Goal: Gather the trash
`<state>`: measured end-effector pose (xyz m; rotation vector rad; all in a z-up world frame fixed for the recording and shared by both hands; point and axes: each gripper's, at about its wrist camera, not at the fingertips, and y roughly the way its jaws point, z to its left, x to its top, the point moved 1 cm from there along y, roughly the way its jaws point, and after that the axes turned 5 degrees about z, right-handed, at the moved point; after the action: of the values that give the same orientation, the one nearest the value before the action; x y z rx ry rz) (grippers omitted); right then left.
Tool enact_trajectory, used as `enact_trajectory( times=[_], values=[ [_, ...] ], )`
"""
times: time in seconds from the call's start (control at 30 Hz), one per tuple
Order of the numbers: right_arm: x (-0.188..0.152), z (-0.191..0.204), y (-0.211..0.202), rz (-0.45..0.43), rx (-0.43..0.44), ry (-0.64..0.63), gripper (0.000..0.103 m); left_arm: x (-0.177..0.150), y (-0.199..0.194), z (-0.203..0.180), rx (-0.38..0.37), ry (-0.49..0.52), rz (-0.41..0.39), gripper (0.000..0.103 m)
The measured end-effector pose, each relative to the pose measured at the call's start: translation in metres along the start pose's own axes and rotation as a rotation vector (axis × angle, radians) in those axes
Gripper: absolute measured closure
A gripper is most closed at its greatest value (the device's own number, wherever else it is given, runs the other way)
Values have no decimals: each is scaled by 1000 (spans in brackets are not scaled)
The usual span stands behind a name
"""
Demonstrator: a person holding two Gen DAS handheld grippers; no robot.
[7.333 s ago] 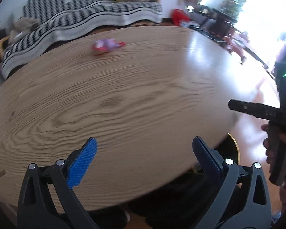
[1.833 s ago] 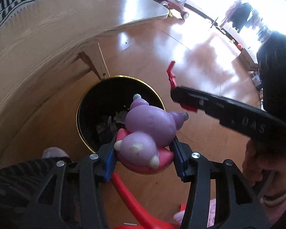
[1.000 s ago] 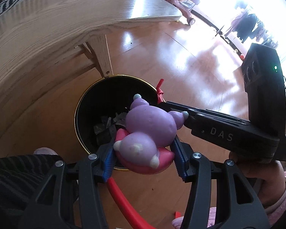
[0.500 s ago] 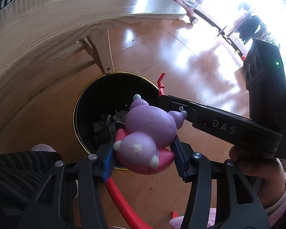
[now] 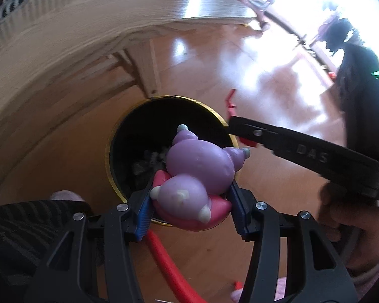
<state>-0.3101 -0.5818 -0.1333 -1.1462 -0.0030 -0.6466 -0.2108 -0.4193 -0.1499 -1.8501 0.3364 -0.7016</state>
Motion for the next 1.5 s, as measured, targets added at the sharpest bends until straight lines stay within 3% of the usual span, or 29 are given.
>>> enact_trajectory(
  times=[0.13,0.2,0.23,0.27,0.3,0.33,0.4,0.5,0.67,0.77,0.83,0.93,1.03,1.1,1.17,1.2,1.23,1.37,1.47,1.5],
  values=[
    [1,3,3,2,-21,-6,91,2,2,3,54,-21,-8,51],
    [3,-1,3,3,-18,18,91,3,3,5,75,-37,-19,45],
    [3,-4,3,5,-16,35,78,4,3,5,78,-44,-19,40],
    [5,-7,1,-5,-13,58,58,5,5,5,66,-49,-11,17],
    [6,-11,-4,-28,-18,89,14,6,7,7,32,-57,-3,6],
    [7,-14,-10,-53,-11,110,8,6,6,7,14,-61,-1,6],
    [10,-17,-23,-96,-8,124,7,6,5,7,3,-64,-10,6],
    [12,-16,-46,-184,-79,108,7,9,-11,9,21,-84,-62,6],
    [24,-9,-74,-266,-233,63,7,35,-81,13,165,-58,-230,6],
    [45,7,-75,-270,-279,35,7,50,-135,36,208,-121,-340,6],
    [66,31,-72,-280,-300,-17,7,56,-169,61,203,-178,-413,6],
    [99,88,-70,-287,-262,-88,7,66,-210,107,261,-248,-470,6],
    [127,159,-82,-392,-282,-171,7,69,-241,161,360,-320,-499,6],
    [134,196,-79,-469,-287,-189,7,65,-257,198,386,-362,-539,6],
    [145,215,-49,-390,-206,-178,7,61,-261,232,358,-409,-555,6],
    [155,226,-21,-289,-196,-164,7,60,-259,251,348,-441,-551,6],
    [163,236,-2,-247,-203,-143,7,61,-258,264,348,-461,-543,6],
    [182,285,28,-325,-143,-42,7,69,-237,322,370,-518,-486,6],
    [180,332,64,-354,-204,-150,7,53,-219,349,396,-540,-470,6],
    [175,343,76,-363,-232,-192,7,52,-212,357,416,-550,-416,6]
  ],
)
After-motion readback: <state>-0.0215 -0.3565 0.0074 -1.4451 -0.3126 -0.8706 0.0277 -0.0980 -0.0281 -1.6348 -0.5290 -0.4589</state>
